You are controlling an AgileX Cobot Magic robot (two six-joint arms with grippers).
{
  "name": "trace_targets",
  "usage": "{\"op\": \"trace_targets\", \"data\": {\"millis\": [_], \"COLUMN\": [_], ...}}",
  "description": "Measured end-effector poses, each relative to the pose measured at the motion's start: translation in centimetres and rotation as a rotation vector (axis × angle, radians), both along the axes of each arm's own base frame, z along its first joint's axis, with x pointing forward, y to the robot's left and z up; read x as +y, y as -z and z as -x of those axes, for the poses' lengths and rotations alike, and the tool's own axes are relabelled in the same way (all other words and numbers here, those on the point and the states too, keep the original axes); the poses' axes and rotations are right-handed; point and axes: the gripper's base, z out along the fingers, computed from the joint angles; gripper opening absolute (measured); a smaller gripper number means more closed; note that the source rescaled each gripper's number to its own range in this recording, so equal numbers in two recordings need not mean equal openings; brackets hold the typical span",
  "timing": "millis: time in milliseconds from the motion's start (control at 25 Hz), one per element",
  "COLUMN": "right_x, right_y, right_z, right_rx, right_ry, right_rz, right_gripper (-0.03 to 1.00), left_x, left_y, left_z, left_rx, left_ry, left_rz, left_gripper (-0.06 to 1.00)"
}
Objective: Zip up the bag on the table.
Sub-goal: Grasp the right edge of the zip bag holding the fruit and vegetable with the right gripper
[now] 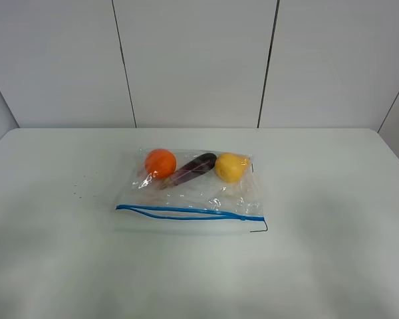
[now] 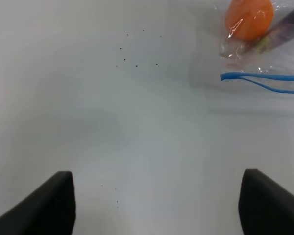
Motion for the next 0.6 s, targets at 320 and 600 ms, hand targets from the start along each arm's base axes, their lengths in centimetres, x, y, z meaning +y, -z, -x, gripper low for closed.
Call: {"op": "trace_targets", "data": {"millis": [320,600], "right_x": [0.0,0.0], "right_y": [0.0,-1.1], "right_z": [0.0,-1.2], "right_rx": [0.000,0.061], "right_ry": [0.000,0.004], "right_rz": [0.000,0.008], "right_gripper": [1.00,1.00], "left_x": [0.0,0.0], "left_y": [0.0,0.0], "left_z": [0.0,0.0], "left_rx": [0.000,0.000], "left_ry": [0.000,0.000], "left_rz": [0.000,0.000], "left_gripper": [0.96,0.96]}}
